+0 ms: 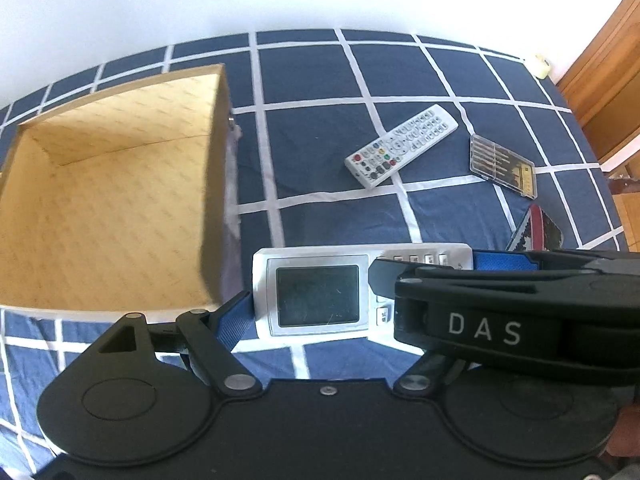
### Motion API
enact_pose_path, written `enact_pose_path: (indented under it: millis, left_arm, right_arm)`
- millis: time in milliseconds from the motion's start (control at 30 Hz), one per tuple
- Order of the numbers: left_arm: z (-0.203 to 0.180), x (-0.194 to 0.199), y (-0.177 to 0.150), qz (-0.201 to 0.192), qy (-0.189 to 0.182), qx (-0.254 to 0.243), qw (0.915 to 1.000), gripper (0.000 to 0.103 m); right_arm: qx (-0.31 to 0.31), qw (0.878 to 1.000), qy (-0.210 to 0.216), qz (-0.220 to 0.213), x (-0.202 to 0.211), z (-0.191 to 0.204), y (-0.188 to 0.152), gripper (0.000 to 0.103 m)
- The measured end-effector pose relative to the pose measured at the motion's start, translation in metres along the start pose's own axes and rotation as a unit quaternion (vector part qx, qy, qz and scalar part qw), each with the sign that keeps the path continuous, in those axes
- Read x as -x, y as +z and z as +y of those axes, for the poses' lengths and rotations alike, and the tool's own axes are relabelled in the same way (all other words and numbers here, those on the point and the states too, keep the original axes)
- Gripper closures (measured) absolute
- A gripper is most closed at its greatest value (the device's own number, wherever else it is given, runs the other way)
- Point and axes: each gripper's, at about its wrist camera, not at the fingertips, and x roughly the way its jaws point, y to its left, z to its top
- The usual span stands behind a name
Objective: Organize objects
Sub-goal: 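Lift the white remote with the right gripper and carry it into the box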
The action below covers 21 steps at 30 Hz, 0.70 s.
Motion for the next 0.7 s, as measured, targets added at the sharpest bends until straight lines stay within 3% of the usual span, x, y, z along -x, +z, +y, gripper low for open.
enact_pose_path:
  millis: [700]
  left_arm:
    - [0.124,0.070,-0.033,-0.054,0.020,-0.003,0.9983,0.024]
  right_arm:
    - [0.022,0.998,0.021,-0.052,0.007,0.143,-0.036,0.035]
